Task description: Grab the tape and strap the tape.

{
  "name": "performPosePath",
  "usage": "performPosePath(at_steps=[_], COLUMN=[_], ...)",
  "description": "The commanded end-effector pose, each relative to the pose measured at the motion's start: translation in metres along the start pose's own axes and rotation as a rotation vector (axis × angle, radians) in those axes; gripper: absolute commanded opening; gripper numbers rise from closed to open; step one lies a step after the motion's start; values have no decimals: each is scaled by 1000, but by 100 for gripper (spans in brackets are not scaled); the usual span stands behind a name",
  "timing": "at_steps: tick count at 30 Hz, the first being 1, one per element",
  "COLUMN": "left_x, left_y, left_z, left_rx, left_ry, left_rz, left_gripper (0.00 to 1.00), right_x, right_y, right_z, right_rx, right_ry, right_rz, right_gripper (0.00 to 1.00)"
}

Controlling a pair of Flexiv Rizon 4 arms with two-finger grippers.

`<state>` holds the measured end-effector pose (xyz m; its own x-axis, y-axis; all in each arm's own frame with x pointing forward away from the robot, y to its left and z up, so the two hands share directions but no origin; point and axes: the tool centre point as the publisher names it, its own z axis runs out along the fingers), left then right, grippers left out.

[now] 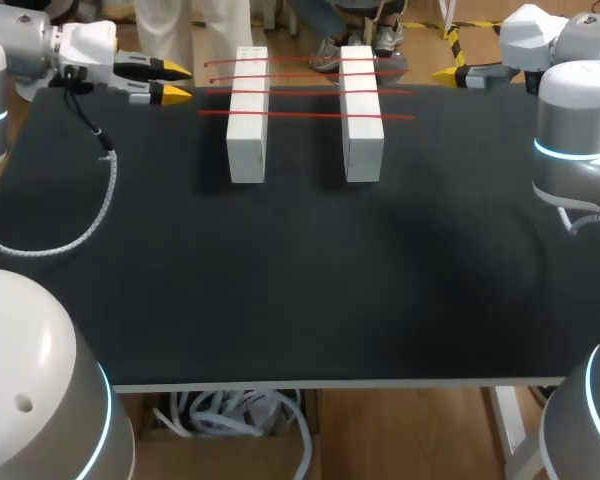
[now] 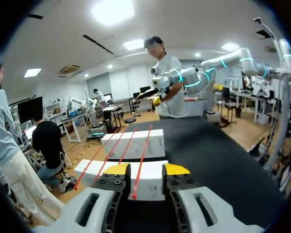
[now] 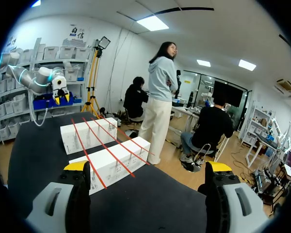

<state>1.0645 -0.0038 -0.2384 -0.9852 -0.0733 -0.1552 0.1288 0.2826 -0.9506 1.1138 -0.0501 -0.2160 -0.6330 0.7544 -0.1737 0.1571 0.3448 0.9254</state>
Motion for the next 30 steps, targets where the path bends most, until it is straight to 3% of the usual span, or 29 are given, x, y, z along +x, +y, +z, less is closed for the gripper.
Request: performPosePath(at_steps=[1, 2, 5, 7, 11, 30], left_x=[-7, -7, -7, -7, -7, -20], left_y=[5, 6, 9, 11, 15, 46], left_z=[5, 6, 10, 14, 21, 41], left_rx=[10, 8, 11, 15, 26, 84], left_ry=[52, 56, 70, 75, 90, 104], left_rz=[3, 2, 0, -2, -9, -81], left_gripper=[24, 29, 23, 32, 38, 44], right_x=[0, 0, 0, 0, 0, 0], right_y=[0, 0, 0, 0, 0, 0], right_z=[0, 0, 0, 0, 0, 0], right_rx=[0, 0, 0, 0, 0, 0], right_ry=[0, 0, 0, 0, 0, 0], right_rz=[0, 0, 0, 0, 0, 0], right_gripper=[100, 100, 100, 100, 100, 100])
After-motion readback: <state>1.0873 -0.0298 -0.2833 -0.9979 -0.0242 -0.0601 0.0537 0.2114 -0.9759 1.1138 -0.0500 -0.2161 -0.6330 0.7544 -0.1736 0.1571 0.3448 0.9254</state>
